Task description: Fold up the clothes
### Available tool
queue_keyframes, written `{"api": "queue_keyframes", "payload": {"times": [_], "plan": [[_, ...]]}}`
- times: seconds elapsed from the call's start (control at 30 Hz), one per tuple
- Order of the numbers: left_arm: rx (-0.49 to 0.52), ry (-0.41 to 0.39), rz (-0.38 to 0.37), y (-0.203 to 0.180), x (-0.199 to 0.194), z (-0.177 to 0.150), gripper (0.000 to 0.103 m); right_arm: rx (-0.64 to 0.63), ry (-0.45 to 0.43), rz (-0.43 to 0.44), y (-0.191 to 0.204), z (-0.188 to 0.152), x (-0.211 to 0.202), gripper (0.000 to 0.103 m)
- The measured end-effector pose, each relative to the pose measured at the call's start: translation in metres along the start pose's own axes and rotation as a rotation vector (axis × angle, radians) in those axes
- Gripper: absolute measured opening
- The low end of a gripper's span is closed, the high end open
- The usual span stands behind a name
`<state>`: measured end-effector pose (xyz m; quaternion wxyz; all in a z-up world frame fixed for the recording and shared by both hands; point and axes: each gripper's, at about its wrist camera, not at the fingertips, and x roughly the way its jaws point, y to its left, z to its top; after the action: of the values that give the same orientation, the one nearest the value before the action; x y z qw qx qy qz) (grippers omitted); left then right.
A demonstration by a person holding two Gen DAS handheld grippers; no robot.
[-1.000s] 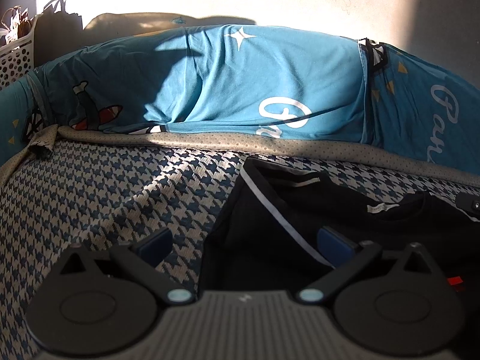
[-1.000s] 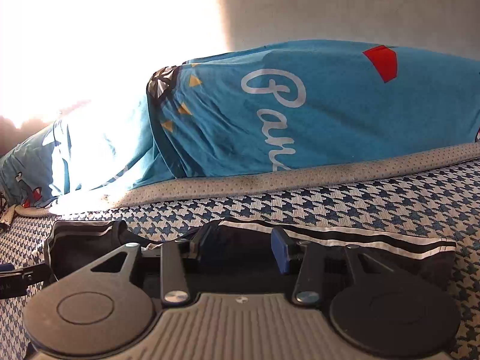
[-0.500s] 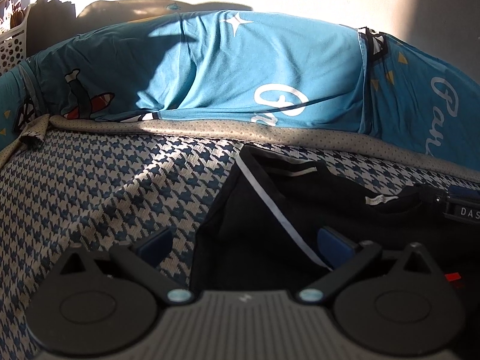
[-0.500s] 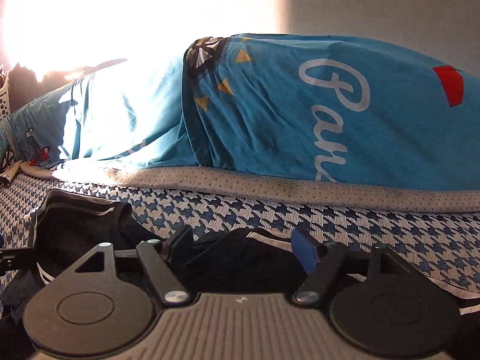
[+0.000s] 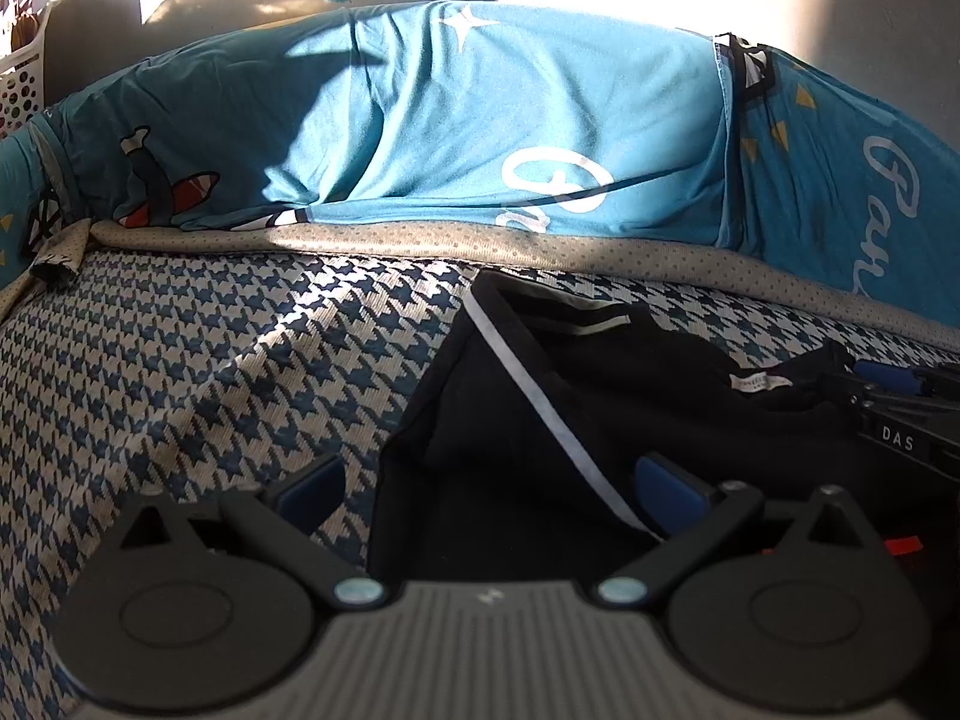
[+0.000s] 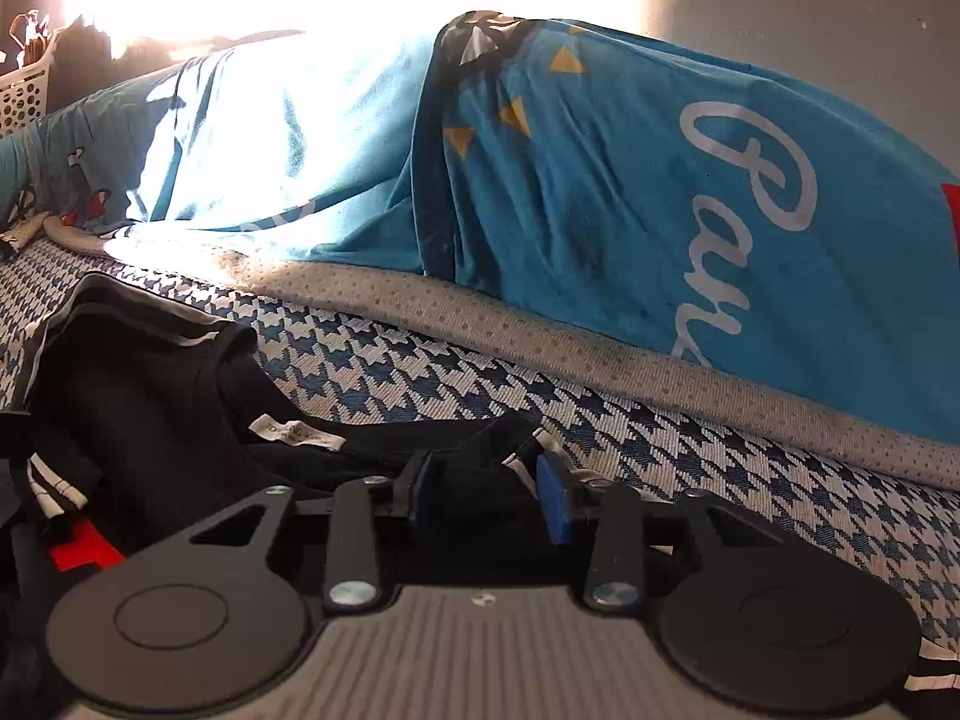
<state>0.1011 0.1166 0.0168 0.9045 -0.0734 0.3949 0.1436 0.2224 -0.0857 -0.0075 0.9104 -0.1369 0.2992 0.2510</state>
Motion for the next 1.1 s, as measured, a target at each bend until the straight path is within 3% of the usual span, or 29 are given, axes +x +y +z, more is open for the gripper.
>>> {"api": "queue_keyframes", "payload": {"times": [0.13,0.23,0.6,0.93,1.1], "plan": [[-0.004,0.017,-0.001,0.0,0.003,-0.001,0.103,-0.022,-0.009,-0.03,0.004,-0.001,0.0,0.015],[-0.002,0.015,0.002,0.0,0.002,-0.001,0.103,-0.02,-0.029,-0.058,0.006,0.0,0.0,0.009],[-0.005,0.026,0.001,0.002,0.003,-0.001,0.103,0.01,-0.091,-0.136,0.007,0.007,-0.001,0.007],[0.0,0.017,0.007,0.0,0.002,-0.001,0.103,0.101,-0.236,-0.285,-0.004,0.02,-0.019,0.007],[0.005,0.027,0.007,-0.001,0.005,-0.001,0.103,0.119,-0.205,-0.322,-0.011,0.017,-0.009,0.007]]}}
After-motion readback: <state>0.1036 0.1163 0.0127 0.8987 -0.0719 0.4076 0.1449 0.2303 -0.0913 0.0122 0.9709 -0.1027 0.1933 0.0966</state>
